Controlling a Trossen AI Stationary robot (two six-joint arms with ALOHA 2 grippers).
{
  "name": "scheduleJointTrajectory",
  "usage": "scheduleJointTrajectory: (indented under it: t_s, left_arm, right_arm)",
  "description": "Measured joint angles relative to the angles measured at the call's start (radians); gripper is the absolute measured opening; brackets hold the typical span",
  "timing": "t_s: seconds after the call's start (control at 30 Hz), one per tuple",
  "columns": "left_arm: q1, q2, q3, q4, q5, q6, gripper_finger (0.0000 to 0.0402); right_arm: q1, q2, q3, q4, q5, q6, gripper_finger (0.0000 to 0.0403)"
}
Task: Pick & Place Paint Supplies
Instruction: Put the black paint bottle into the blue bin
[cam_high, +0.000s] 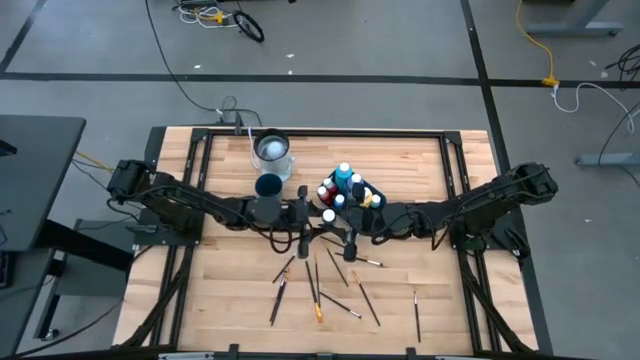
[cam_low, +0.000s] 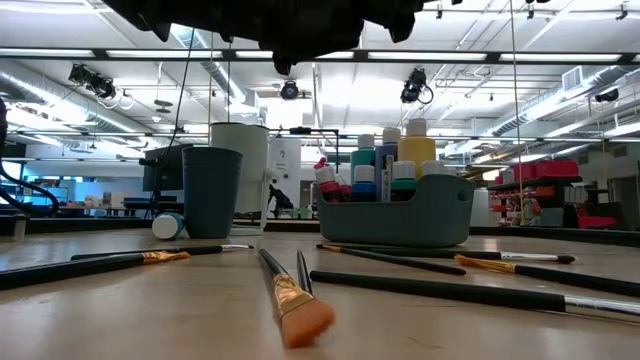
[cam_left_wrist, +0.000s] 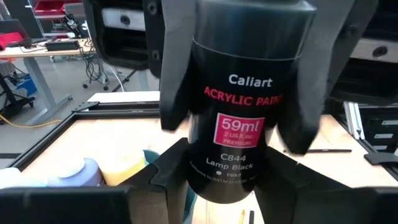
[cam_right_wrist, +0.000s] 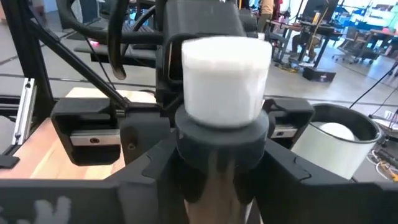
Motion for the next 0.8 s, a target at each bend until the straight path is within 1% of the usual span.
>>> scheduleJointTrajectory:
  t_s: [0.1,0.2,0.33,0.4,0.5,0.7,0.8]
  left_arm:
    - [0.000,0.000,0.000,-0.012,0.000,-0.002,0.0150]
    - [0.000,0.000,0.000,-0.021,-0.002,-0.002,0.0163]
    - [0.000,0.000,0.000,-0.028,-0.004,-0.003,0.0162]
    - [0.000,0.000,0.000,-0.028,-0.004,-0.002,0.0157]
    - [0.000,0.000,0.000,-0.030,-0.007,-0.002,0.0153]
    - [0.000,0.000,0.000,-0.033,-0.015,-0.002,0.0163]
    - [-0.001,0.000,0.000,-0.033,-0.015,-0.002,0.0161]
  right_arm:
    - [0.000,-0.015,0.000,0.002,0.000,-0.012,0.0189]
    - [0.000,-0.048,0.000,0.002,-0.001,-0.012,0.0204]
    - [0.000,-0.098,0.000,-0.008,-0.001,-0.009,0.0208]
    - [0.000,-0.112,0.000,-0.031,-0.002,0.008,0.0201]
    - [0.000,-0.114,0.000,-0.041,-0.006,0.015,0.0178]
    - [-0.001,-0.114,0.000,-0.054,-0.052,0.014,0.0125]
    - [-0.001,-0.114,0.000,-0.054,-0.065,0.012,0.0118]
